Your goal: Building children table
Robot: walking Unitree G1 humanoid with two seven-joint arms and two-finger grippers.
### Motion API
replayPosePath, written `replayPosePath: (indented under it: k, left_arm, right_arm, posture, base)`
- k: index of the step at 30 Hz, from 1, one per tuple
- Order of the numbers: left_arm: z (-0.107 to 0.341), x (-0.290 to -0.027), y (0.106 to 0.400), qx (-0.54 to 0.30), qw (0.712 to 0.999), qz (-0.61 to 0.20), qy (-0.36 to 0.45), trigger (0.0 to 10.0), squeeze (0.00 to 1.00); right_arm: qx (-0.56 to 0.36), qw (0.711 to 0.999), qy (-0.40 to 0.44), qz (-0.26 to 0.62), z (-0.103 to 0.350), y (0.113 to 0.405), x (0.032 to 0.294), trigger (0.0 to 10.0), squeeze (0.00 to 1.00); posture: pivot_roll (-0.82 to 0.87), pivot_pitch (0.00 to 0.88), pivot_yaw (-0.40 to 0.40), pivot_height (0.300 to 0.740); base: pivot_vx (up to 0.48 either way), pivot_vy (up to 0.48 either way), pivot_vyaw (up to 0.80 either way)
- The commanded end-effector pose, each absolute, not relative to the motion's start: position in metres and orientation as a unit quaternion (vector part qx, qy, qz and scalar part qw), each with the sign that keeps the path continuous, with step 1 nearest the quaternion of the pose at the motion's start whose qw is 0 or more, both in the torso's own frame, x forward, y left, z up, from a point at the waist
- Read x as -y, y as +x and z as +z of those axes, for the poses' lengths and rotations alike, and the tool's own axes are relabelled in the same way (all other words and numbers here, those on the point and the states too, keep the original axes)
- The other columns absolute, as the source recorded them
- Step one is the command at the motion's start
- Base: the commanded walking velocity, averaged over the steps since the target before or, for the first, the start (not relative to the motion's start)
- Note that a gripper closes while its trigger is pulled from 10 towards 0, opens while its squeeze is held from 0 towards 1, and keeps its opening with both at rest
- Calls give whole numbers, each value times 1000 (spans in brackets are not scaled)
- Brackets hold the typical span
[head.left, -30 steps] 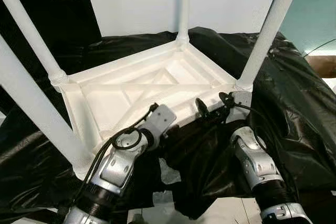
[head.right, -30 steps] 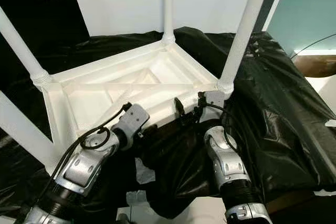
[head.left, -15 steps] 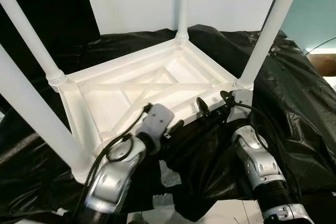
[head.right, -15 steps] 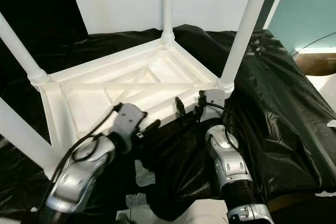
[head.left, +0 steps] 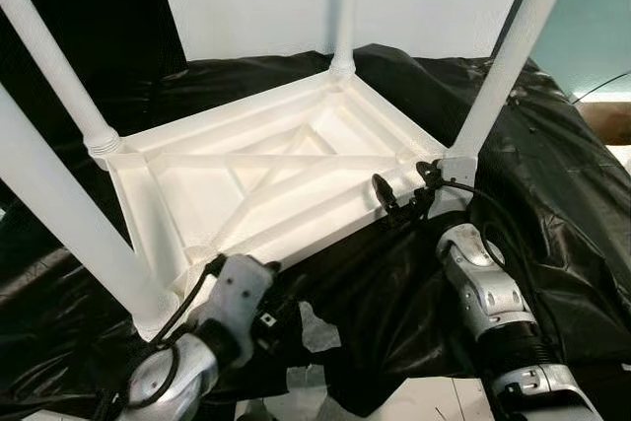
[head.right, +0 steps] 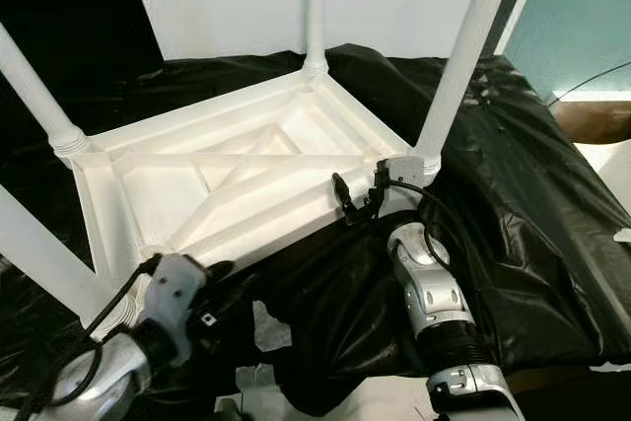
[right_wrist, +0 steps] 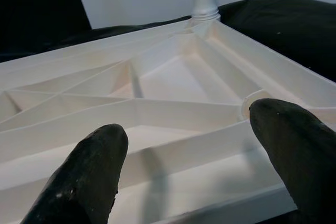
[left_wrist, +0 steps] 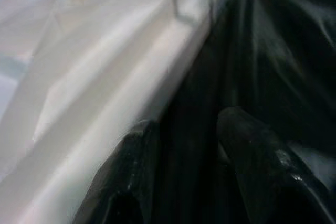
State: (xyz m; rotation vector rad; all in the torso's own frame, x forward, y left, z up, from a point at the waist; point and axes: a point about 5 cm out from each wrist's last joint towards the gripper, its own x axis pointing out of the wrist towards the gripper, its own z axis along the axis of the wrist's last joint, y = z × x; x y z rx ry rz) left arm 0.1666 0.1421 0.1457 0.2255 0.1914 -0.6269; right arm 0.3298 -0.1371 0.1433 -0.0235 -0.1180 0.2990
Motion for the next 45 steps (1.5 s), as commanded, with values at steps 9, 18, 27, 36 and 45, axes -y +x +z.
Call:
replayPosePath:
  k: [9, 18, 27, 36, 45]
  left_arm:
    - [152, -191, 119, -205, 896, -369, 142, 10000, 0]
    - [157, -220, 85, -288, 879, -341, 166, 10000, 0]
    - [174, -278, 84, -320, 890, -241, 215, 10000, 0]
    - [206, -351, 134, -219, 927, -24, 302, 10000, 0]
    - [219, -353, 186, -97, 962, 28, 254, 10000, 0]
  right_arm:
    - [48, 988, -17, 146, 136, 330, 141, 10000, 0]
    - [42, 988, -19, 145, 131, 332, 141, 10000, 0]
    - [43, 987, -17, 153, 127, 330, 133, 10000, 0]
    - [60, 988, -12, 141, 131, 323, 132, 10000, 0]
    - [62, 988, -13, 140, 130, 308, 132, 10000, 0]
  posture:
    - [187, 69, -24, 740]
    - [217, 69, -16, 740]
    - [238, 63, -10, 740]
    - [220, 53, -7, 740]
    - [181, 58, -8, 740]
  base:
    - [0, 0, 0]
    - [0, 0, 0]
    - [0, 0, 0]
    - [0, 0, 0]
    - [0, 0, 0]
